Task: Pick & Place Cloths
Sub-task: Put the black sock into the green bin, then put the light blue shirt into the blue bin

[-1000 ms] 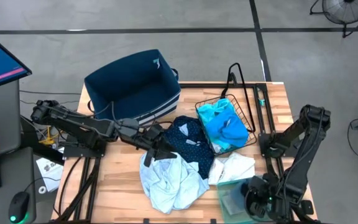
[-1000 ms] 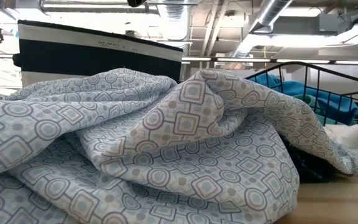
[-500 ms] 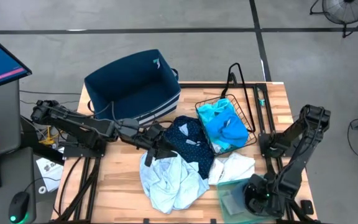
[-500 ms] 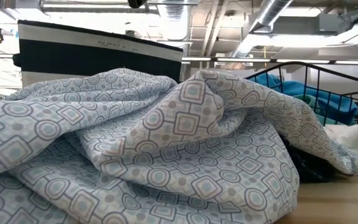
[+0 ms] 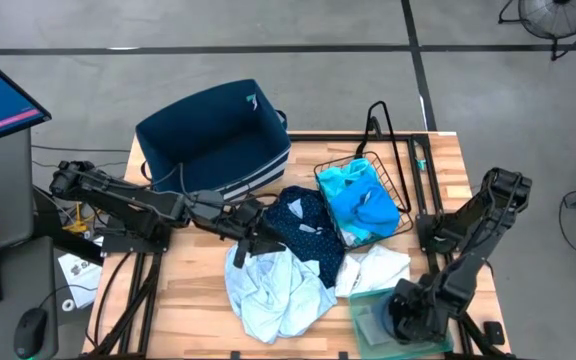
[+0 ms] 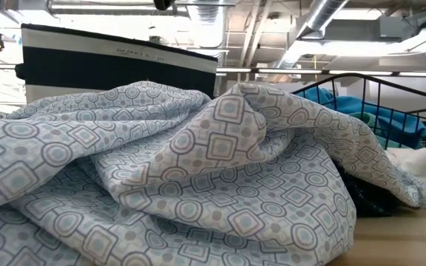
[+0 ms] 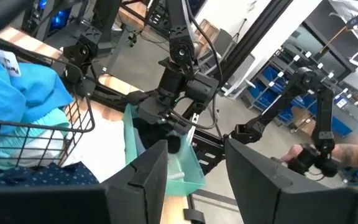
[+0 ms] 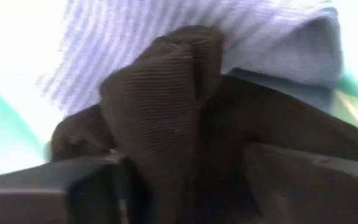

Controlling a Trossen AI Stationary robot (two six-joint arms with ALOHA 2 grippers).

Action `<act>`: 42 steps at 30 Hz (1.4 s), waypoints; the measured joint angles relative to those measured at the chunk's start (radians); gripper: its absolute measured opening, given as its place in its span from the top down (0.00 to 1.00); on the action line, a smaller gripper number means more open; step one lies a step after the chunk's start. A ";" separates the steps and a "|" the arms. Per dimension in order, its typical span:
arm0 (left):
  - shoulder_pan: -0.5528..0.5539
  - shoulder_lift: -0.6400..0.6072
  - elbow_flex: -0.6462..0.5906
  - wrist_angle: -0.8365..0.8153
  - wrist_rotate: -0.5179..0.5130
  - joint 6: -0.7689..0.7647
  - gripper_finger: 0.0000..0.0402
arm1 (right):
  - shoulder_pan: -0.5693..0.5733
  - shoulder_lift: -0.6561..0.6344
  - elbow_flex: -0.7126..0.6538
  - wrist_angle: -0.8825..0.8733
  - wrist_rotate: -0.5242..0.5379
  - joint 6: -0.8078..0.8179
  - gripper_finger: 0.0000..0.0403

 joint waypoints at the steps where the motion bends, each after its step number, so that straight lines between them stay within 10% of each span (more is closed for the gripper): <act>1: -0.002 0.000 0.000 0.000 0.000 0.010 0.64 | -0.004 0.000 0.001 0.012 -0.002 -0.011 0.42; 15: -0.071 0.000 0.008 0.126 0.026 0.052 0.37 | -0.077 -0.171 0.127 0.011 -0.047 -0.164 0.27; 30: -0.234 0.000 0.004 -0.299 -0.267 0.206 0.39 | -0.080 -0.314 0.145 0.009 0.076 -0.174 0.27; 42: -0.270 0.039 -0.144 -0.329 -0.355 0.169 0.37 | -0.080 -0.268 0.145 0.019 0.086 -0.168 0.27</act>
